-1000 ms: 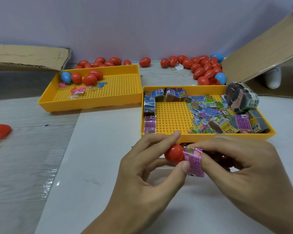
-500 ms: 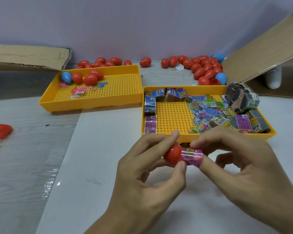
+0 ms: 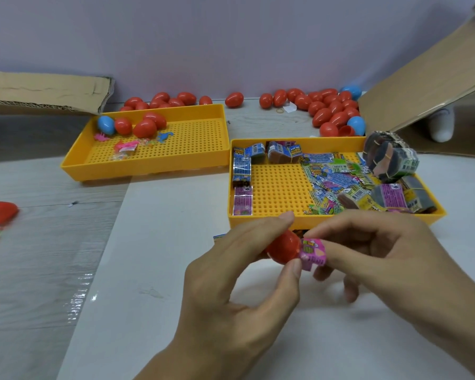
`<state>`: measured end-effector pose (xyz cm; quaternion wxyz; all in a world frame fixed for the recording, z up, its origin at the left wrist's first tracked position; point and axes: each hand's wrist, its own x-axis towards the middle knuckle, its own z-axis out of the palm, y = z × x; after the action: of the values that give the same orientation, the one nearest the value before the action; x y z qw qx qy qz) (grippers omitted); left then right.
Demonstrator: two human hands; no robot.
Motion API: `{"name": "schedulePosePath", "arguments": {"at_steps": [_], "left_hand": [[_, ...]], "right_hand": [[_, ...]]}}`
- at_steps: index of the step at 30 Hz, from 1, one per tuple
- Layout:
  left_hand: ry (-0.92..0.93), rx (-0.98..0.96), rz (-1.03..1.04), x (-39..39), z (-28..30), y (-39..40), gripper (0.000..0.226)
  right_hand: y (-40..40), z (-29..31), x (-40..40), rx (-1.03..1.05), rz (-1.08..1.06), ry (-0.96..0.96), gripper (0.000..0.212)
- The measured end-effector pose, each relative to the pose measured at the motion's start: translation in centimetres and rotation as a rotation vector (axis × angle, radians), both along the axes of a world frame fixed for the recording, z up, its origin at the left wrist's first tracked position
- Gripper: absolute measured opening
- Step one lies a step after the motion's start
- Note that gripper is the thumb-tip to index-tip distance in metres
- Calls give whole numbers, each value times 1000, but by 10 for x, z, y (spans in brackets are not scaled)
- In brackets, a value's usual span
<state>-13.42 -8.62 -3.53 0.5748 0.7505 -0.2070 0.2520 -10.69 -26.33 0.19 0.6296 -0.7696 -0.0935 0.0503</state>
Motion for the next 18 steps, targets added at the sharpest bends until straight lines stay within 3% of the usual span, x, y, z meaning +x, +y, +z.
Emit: {"name": "schedulePosePath", "arguments": {"at_steps": [10, 14, 18], "left_hand": [[43, -14, 40, 0, 0, -1, 38], [61, -28, 39, 0, 0, -1, 40], [82, -30, 15, 1, 0, -2, 39]], "right_hand": [[0, -3, -1, 51, -12, -13, 10], [2, -5, -6, -117, -65, -328, 28], [4, -3, -9, -167, -1, -553, 14]]}}
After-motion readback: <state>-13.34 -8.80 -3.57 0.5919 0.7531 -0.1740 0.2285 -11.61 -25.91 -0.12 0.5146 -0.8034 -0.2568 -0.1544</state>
